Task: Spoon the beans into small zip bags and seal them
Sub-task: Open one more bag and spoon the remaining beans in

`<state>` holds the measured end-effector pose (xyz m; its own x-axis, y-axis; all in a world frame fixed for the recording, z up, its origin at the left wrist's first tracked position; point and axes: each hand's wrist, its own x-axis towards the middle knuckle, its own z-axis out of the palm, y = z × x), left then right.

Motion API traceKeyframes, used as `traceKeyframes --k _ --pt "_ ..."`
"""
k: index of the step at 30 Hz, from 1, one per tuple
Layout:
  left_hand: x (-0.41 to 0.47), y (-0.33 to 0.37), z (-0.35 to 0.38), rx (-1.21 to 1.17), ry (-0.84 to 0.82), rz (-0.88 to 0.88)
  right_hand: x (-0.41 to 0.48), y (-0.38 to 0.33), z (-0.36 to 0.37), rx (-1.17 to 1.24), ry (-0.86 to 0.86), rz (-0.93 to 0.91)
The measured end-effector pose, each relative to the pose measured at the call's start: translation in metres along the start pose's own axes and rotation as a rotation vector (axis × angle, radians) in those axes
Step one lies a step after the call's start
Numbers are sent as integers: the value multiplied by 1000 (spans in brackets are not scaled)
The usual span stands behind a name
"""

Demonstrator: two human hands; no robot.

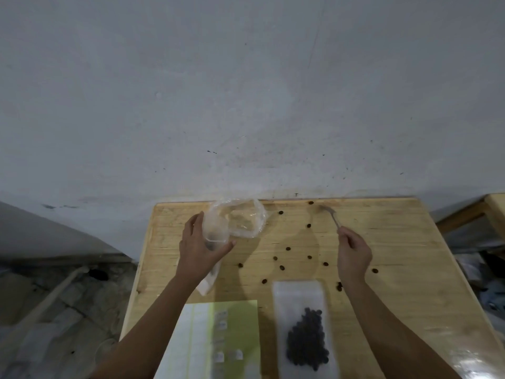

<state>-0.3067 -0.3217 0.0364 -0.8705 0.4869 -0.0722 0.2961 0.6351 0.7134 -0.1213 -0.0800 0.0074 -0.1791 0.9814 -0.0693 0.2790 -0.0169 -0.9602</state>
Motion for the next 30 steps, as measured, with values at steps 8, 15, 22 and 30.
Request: traceKeyframes --k 8,15,22,30 --pt "-3 -1 9 15 31 -13 23 15 11 -224 -92 3" --pt "-4 1 14 -18 52 6 34 19 18 -385 -220 -26" --pt "-4 -2 14 -33 54 12 32 16 23 -453 -263 -41" --pt "-9 -2 11 -46 65 -2 30 14 16 -526 -236 -91"
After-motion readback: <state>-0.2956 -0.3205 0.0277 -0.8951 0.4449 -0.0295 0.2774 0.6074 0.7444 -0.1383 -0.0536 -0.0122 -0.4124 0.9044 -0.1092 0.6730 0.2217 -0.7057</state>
